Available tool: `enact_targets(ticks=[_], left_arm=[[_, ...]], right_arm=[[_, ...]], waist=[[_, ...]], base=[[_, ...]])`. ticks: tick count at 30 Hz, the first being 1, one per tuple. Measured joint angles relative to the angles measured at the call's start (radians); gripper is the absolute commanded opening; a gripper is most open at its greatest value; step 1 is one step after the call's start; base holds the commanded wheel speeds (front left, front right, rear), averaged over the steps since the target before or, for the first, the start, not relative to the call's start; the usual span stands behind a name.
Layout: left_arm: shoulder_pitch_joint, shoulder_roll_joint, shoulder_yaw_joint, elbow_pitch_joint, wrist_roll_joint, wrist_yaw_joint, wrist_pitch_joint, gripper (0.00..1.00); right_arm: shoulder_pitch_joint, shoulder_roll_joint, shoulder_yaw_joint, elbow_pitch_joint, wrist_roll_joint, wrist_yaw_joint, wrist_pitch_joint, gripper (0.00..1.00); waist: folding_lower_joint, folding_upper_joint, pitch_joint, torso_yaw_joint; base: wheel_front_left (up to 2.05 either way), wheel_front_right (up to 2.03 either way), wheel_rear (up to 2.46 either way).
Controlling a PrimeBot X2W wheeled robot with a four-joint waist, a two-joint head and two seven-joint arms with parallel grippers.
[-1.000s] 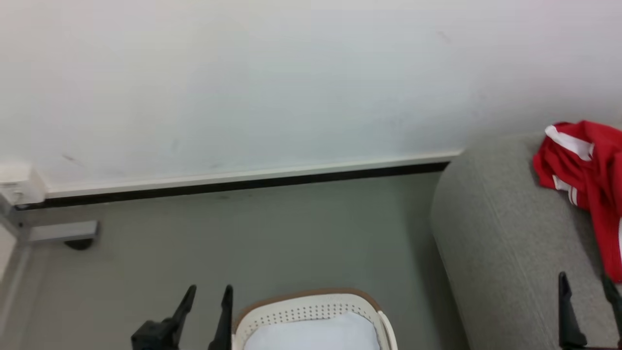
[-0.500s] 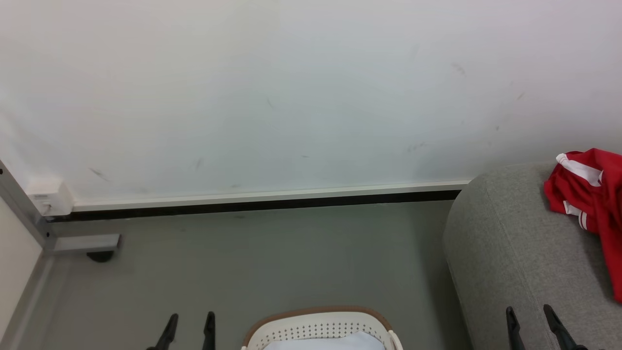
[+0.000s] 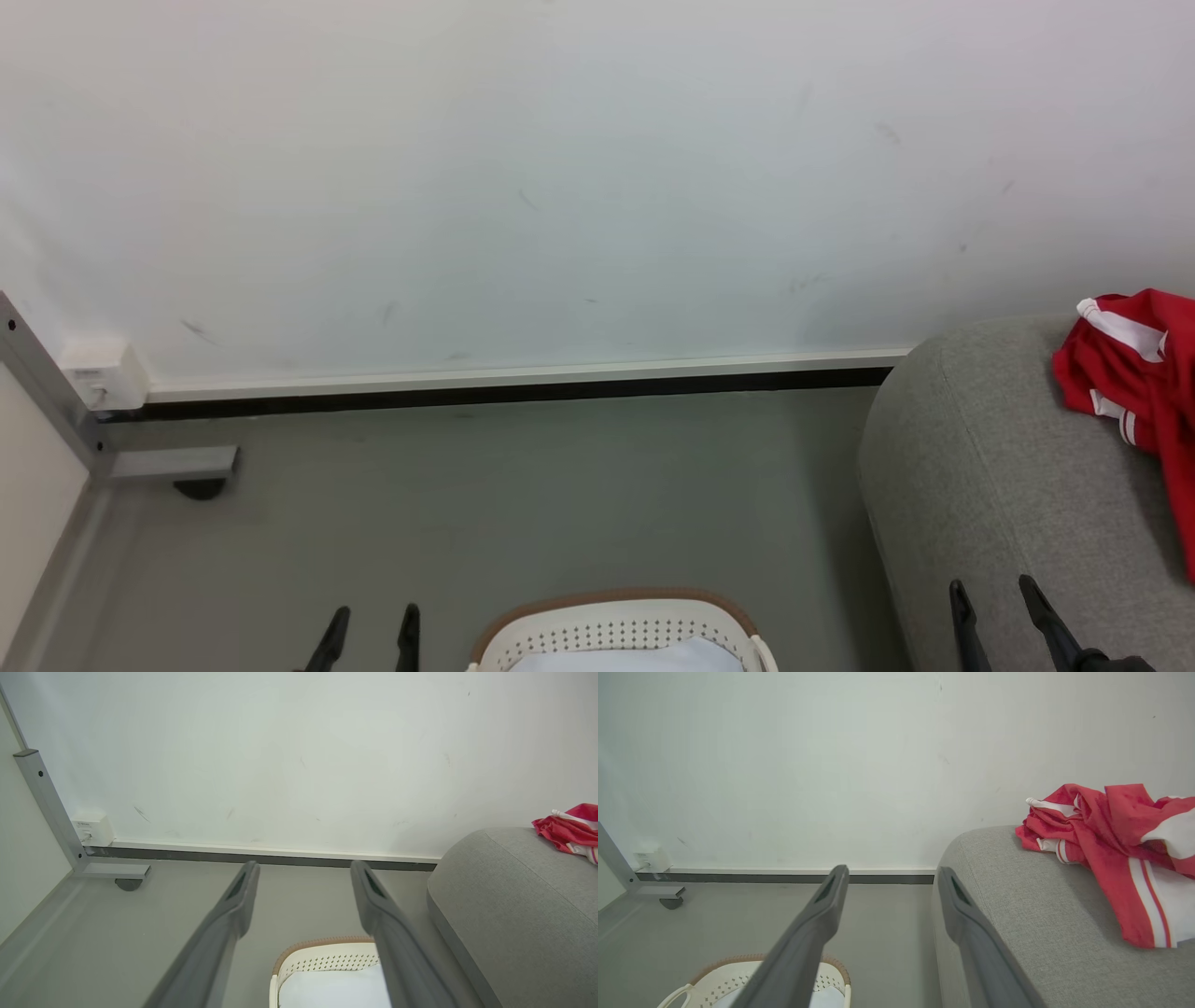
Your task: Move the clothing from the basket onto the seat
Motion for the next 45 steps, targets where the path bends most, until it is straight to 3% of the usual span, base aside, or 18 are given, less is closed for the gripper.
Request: enact_targets(ticks=[12, 13, 20, 45], left_arm=[[-0.002, -0.018, 0.027, 0.007, 0.025, -0.021, 0.000, 1.00], [-0.001, -0.019, 0.027, 0.009, 0.024, -0.022, 0.000, 0.00], [0.011, -0.029, 0.029, 0.056, -0.014, -0.021, 0.020, 0.00], [-0.036, -0.029, 0.092, 0.013, -0.448, -0.031, 0.127, 0.00]], right_arm=[[-0.012, 0.000, 0.004, 0.003, 0.000, 0.000, -0.002, 1.00], [-0.011, 0.000, 0.004, 0.004, 0.000, 0.000, -0.001, 0.00], [0.017, 0.012, -0.002, 0.045, 0.041, 0.000, 0.023, 0.00], [-0.025, 0.011, -0.034, 0.013, 0.480, 0.000, 0.128, 0.00]], waist=[[0.0000, 0.0000, -0.001, 0.011], [0.0000, 0.0000, -0.001, 0.011], [0.0001, 0.0000, 0.001, 0.012], [0.0002, 0.0000, 0.015, 0.021]], base=[[0.00, 0.00, 0.00], [0.00, 0.00, 0.00], [0.00, 0.00, 0.00], [0.00, 0.00, 0.00]])
